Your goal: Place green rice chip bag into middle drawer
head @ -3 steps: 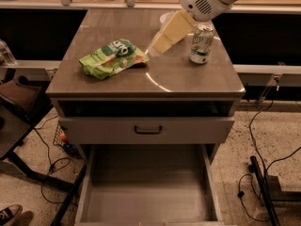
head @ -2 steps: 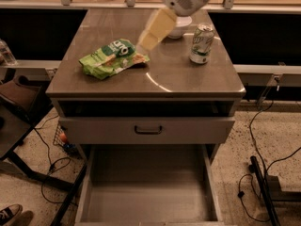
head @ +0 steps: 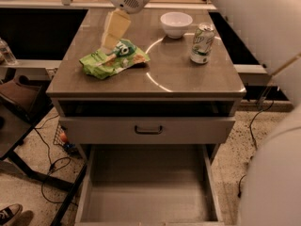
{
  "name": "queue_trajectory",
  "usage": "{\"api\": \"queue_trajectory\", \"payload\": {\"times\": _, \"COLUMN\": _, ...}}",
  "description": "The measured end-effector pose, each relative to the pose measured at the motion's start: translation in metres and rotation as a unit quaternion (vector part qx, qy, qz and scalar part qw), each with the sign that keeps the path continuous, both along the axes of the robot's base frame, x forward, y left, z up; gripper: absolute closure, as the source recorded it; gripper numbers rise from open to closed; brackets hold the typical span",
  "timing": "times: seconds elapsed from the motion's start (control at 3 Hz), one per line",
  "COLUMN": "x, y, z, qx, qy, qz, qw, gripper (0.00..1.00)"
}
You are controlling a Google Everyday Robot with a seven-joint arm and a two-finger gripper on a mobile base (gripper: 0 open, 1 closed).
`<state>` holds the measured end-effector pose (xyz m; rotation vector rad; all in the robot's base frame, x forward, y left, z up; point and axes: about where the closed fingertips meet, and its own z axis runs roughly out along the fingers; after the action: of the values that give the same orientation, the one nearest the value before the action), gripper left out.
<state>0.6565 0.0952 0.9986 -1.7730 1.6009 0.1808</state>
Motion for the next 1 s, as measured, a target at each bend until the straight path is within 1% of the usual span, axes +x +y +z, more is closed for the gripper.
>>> {"api": "queue_trajectory", "payload": {"times": 0.33, "x": 0.016, "y": 0.026, "z": -0.022, "qx": -0.006, "qy": 0.013, "qz": 0.021, "qw": 0.9997, "gripper": 0.0}}
{"api": "queue_trajectory", "payload": {"times": 0.67, "x": 0.032, "y": 0.055, "z": -0.053, "qx": -0.011, "qy": 0.033, "qz": 0.041, "qw": 0.9985, "gripper": 0.0}}
{"api": "queue_trajectory", "payload": {"times": 1.0, "x": 0.047, "y": 0.078, "z": -0.084, "qx": -0.017, "qy": 0.034, "qz": 0.071, "qw": 0.9968, "gripper": 0.0}}
